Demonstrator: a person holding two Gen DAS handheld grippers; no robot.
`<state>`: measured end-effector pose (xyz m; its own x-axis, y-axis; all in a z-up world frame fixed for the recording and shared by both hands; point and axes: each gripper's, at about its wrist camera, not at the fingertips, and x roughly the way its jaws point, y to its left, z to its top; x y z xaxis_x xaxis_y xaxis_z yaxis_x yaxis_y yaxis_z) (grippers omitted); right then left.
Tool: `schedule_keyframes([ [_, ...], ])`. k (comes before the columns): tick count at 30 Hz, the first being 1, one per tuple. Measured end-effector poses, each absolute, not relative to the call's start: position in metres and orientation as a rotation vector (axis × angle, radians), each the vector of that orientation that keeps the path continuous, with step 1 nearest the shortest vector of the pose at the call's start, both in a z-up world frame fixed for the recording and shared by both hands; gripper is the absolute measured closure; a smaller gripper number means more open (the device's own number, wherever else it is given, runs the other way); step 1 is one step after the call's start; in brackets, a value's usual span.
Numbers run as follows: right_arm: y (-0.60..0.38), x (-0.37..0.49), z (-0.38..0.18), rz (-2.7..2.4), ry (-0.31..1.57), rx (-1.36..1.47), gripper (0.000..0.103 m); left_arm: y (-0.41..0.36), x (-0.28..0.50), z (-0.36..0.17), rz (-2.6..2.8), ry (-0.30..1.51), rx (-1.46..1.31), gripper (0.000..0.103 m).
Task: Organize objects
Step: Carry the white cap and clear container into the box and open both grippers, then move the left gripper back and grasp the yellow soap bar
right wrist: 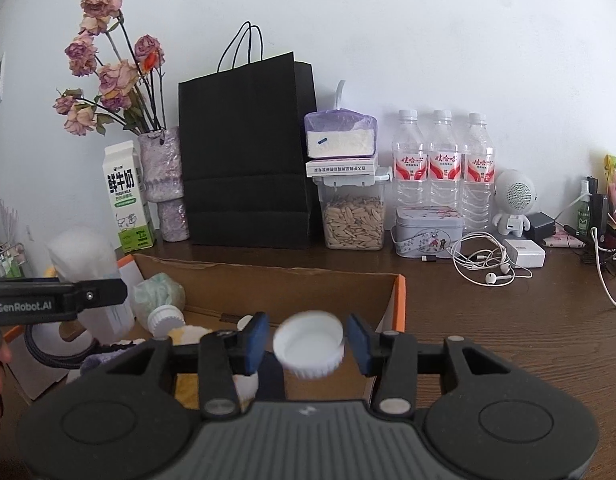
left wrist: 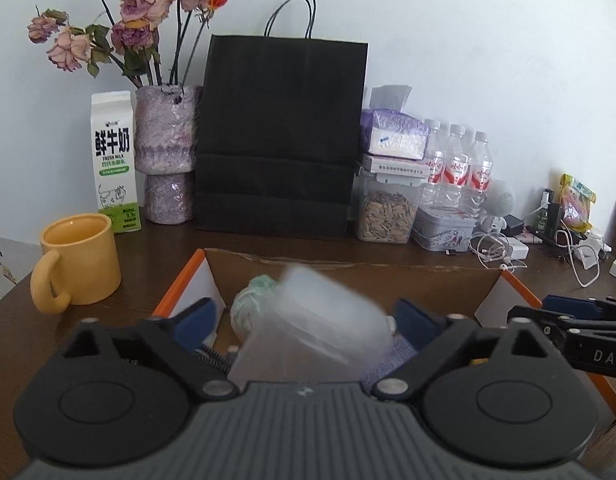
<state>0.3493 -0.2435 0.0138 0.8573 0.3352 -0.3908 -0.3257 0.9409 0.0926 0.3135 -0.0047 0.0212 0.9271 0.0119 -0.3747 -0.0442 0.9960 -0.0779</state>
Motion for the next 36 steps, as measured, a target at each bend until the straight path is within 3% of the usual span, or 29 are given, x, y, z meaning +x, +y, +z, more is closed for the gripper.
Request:
schedule_keyframes([
  [2,-0.245,0.345,0.016,0.345,0.394,0.035,0.021,-0.006,0.308,0.023,0.041,0.352,-0.077,0.000],
  [3,-0.246,0.343,0.017,0.344,0.385,0.040,0.015,-0.006,0.307,0.025,0.039,0.342,-0.081,0.000],
  [9,-0.249,0.335,0.019,0.337,0.353,0.054,0.003,-0.006,0.303,0.025,0.043,0.321,-0.090,0.000],
  [36,-0.243,0.295,0.028,0.348,0.259,0.012,0.000,-0.001,0.272,0.023,0.042,0.251,-0.095,0.000],
])
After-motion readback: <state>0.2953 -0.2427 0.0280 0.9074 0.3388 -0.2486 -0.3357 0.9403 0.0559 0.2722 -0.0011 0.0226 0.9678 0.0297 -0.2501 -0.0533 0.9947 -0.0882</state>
